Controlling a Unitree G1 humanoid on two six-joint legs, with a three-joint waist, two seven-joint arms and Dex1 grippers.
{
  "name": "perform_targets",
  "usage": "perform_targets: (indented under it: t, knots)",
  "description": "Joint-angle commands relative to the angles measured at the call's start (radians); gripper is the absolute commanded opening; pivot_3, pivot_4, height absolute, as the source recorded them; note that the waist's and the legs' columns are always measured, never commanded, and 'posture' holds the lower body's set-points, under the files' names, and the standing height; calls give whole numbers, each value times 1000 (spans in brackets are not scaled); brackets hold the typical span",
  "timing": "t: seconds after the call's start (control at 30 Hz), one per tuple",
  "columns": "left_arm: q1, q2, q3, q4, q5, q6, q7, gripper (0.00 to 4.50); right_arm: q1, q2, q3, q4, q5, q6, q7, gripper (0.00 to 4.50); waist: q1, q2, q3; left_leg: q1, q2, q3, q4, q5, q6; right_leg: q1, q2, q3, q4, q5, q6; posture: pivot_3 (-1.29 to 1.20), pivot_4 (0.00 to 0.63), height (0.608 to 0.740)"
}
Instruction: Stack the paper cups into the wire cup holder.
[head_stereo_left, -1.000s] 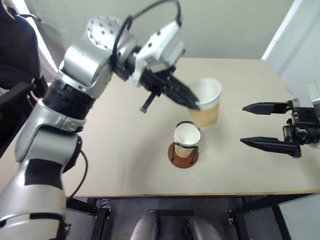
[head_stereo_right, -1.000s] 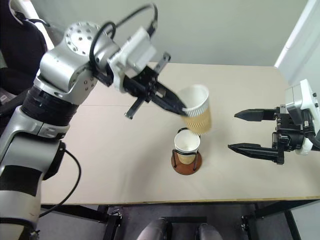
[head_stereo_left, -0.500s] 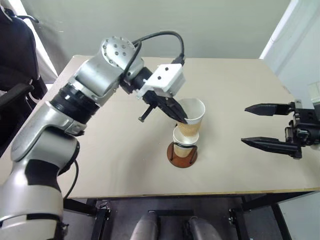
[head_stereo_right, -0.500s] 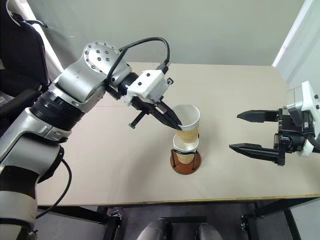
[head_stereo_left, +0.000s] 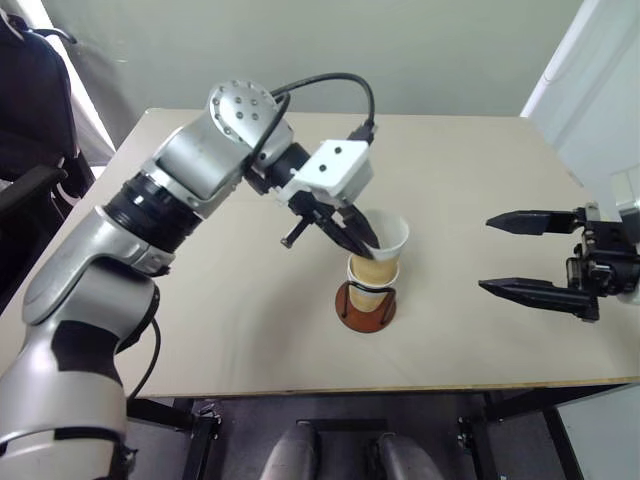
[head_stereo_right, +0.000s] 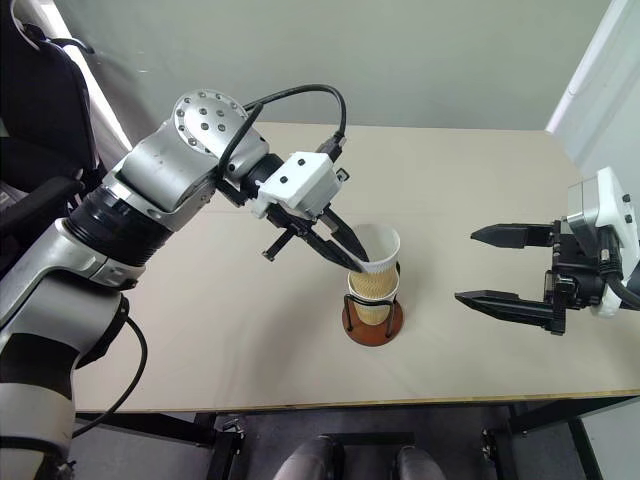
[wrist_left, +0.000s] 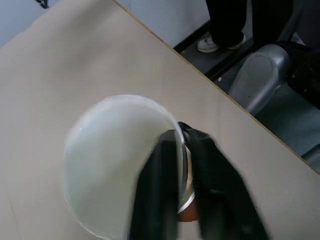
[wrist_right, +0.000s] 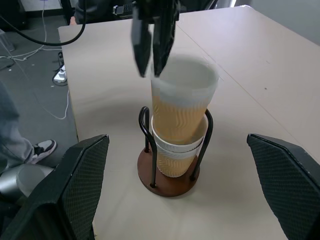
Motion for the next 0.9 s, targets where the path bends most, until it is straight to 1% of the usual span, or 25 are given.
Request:
perform_targets:
  t: [0.03, 0.17, 0.23, 0.27, 0.37, 0.43, 0.5, 0.57, 0.63, 0.7, 0.77, 0.8, 0.9]
  knots:
    - [-4, -8, 10, 7, 44, -42, -30, 2050, -2, -4, -53, -17, 20, -6, -5, 4500, 0, 0, 0, 0, 0, 0, 0, 0, 0, 0, 0, 0, 0, 0, 0, 0, 150, 740]
    - [-1, -30, 30, 35, 77, -64, -30, 3562, -3, -6, -52, -14, 21, -8, -3, 4500, 0, 0, 0, 0, 0, 0, 0, 0, 0, 0, 0, 0, 0, 0, 0, 0, 150, 740]
    - [-3, -53, 63, 55, 85, -69, -30, 4279, -5, -8, -49, -10, 20, -10, 1, 4500, 0, 0, 0, 0, 0, 0, 0, 0, 0, 0, 0, 0, 0, 0, 0, 0, 150, 740]
    - [-6, -69, 91, 69, 85, -66, -30, 4465, -8, -9, -43, -5, 17, -14, 6, 4500, 1, 0, 0, 0, 0, 0, 0, 0, 0, 0, 0, 0, 0, 0, 0, 0, 150, 740]
    - [-2, -102, 206, 96, 70, -13, -23, 4465, -25, -12, -9, 17, 1, -30, 24, 4500, 0, 0, 0, -1, 0, 0, 0, 0, 0, 0, 0, 0, 0, 0, 0, 0, 150, 740]
    - [16, -81, 295, 103, 45, 66, 6, 4465, -40, -16, 30, 36, -17, -43, 44, 4500, -3, 0, 0, -1, 0, 0, 0, 0, 0, -1, 0, 0, 0, 0, 0, 0, 150, 740]
    - [54, 10, 373, 109, -2, 184, -16, 4465, -55, -19, 66, 59, -33, -52, 64, 4500, -12, 1, 0, -1, 0, 1, -1, 0, 0, -1, 0, 0, 0, 0, 0, 0, 150, 740]
    - [78, 102, 467, 193, -16, 313, -13, 4465, -54, -30, 79, 93, -51, -62, 106, 4500, -26, 3, -1, 0, 0, 1, -3, 1, -1, -3, 0, 1, 0, 0, 0, 0, 150, 740]
    - [139, 223, 513, 237, -30, 386, -23, 4465, -47, -51, 83, 141, -88, -86, 163, 4500, -34, 3, -1, 1, 1, 1, -6, 2, -4, -6, 1, 1, 1, 0, 0, 0, 150, 740]
    - [238, 352, 527, 200, -83, 448, -30, 4465, -56, -73, 91, 198, -120, -113, 218, 4500, -37, 3, -1, 1, 1, 1, -9, 4, -7, -7, 1, 2, 1, 0, -1, 0, 150, 740]
    - [339, 437, 554, 121, -130, 507, -30, 4465, -70, -89, 109, 255, -147, -137, 269, 4500, -33, 3, -1, 1, 1, 1, -11, 9, -14, -8, 1, 3, 0, -1, -2, 0, 150, 740]
    - [387, 469, 571, 80, -149, 534, -30, 4465, -81, -92, 123, 281, -161, -151, 288, 4500, -26, 2, -1, 0, 1, 1, -11, 9, -14, -8, 1, 2, 0, -2, -3, 0, 150, 740]
    - [508, 526, 630, -17, -195, 589, -30, 4465, -118, -91, 162, 335, -186, -169, 330, 4500, -5, 2, -1, 0, 1, 0, -9, 8, -12, -9, 1, 2, -1, -3, -4, 0, 150, 740]
